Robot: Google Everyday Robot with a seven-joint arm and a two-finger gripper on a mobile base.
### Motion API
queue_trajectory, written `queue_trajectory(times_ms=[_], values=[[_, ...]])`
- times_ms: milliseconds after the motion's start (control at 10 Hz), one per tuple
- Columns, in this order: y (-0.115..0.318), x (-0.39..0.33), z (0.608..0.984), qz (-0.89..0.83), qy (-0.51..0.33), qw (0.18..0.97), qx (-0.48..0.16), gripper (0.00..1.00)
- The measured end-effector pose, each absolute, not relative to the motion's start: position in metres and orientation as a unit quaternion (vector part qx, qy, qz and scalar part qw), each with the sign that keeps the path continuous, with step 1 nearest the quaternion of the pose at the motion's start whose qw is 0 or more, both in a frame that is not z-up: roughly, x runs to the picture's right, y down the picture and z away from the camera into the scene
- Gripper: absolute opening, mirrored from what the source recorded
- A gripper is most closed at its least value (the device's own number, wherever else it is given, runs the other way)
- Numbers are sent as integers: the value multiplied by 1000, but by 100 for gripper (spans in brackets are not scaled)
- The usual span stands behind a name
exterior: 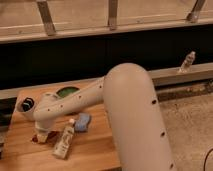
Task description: Drag the pepper across the table
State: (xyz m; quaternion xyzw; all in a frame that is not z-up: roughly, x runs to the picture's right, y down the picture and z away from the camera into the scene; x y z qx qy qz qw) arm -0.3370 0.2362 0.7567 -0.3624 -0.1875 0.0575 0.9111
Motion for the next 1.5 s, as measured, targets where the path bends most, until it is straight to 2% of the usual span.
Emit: queue_trajectory(times_ms=[500, 900, 1200, 1500], values=[[226, -342, 777, 47, -179, 909, -373, 0], [190, -319, 777, 51, -162, 920, -354, 0], [167, -308, 798, 56, -157, 920, -354, 0], [167, -317, 816, 58, -160, 915, -365, 0]])
